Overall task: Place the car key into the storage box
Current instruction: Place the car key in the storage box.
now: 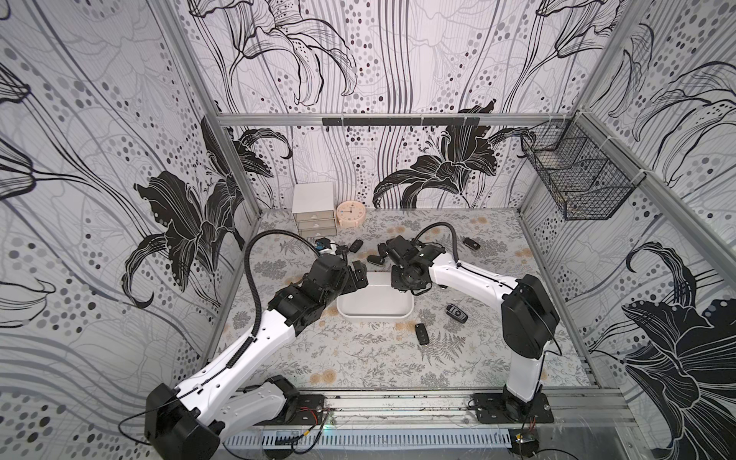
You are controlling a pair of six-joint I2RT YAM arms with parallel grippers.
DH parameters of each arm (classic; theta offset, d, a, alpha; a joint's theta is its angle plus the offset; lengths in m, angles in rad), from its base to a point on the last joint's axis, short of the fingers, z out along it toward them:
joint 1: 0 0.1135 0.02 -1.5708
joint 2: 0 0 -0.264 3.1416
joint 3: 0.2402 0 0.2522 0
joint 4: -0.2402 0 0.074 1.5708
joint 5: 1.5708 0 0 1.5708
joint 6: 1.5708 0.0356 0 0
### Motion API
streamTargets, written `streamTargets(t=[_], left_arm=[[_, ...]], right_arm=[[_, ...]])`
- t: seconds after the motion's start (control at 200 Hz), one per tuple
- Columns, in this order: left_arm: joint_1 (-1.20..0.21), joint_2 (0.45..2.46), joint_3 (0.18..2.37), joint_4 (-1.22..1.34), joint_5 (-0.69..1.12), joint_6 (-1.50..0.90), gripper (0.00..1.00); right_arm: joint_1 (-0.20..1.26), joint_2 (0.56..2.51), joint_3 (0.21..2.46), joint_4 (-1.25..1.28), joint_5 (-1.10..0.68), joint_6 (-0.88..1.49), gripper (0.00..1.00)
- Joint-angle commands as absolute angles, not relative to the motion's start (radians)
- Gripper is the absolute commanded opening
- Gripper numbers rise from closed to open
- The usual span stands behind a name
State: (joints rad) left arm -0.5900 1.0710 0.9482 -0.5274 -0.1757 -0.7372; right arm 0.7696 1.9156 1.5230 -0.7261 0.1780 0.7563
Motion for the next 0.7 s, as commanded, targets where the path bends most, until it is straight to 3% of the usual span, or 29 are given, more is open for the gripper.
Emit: streamTargets(t=[0.0, 0.696], left_arm=[[-0.588, 1.045, 0.928, -0.533, -0.199, -0.736, 0.99], [-0.588, 1.053, 0.921, -0.540, -0.200, -0.737, 0.99]], right_arm=[[0.773, 1.974, 1.557, -0.755, 0.201, 0.785, 0.32], [0.782, 2.179, 1.699, -0.833, 0.231, 0.782, 0.34]])
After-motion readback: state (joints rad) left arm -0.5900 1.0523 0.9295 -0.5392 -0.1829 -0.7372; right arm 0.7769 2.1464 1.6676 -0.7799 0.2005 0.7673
